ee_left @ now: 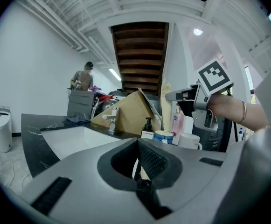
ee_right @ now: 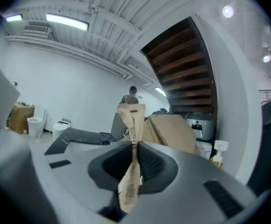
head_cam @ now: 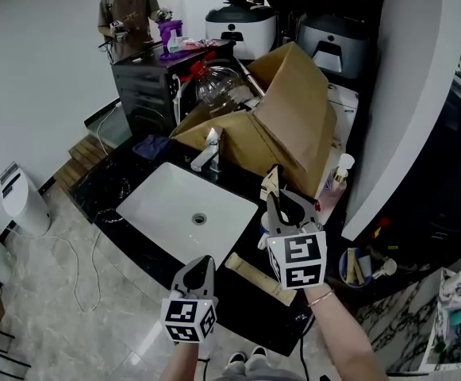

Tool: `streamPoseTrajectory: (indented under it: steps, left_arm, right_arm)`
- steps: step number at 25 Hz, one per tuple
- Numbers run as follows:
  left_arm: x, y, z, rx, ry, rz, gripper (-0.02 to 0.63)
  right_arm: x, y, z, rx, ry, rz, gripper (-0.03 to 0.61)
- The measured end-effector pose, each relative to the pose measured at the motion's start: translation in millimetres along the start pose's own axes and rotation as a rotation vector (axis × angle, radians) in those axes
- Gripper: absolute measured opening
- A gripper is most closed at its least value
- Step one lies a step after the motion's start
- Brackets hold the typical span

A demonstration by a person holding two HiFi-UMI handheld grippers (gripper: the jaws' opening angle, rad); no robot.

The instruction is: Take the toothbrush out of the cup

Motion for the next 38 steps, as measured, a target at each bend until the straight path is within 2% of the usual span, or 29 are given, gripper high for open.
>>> streamPoseTrajectory:
  steps: [6,12,25,32,38]
  left_arm:
    - [3,-16,-9,-0.023,0.003,-0.015,0.002]
    - [2,-27,-12,-0.056,0.001,-0.021,0.002]
    - [-23,-41,-49,-0.184,0.013,0.033,0.002]
    - [-43,-50,-62,-0.182,0.000,0.059,0.002]
    - [-61,-68,-62,-0.139,-0.015,0.085,0.002]
  right_arm:
    - [40,-46,-9,-0.040,0.024,-0.119,0.035]
    - [51,-99,-6,-0.059,0.038,-0.148,0.035]
    - [-9,-208,12,-0.116,0.140,-0.001,0.034]
    - [-63,-226,29,-0.083,0.179,0.116,0.032]
    - [-89,-229,46,-0.021,0.170,0.173,0.032]
Point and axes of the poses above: the fingertips, and each gripper's own axes: y forward along the fingers, z to its left, x out of its top, the point moved 3 cm from there along -y, backward along the fingers, and after that the axes turned 5 degrees about -y, right-handed, at the moved point
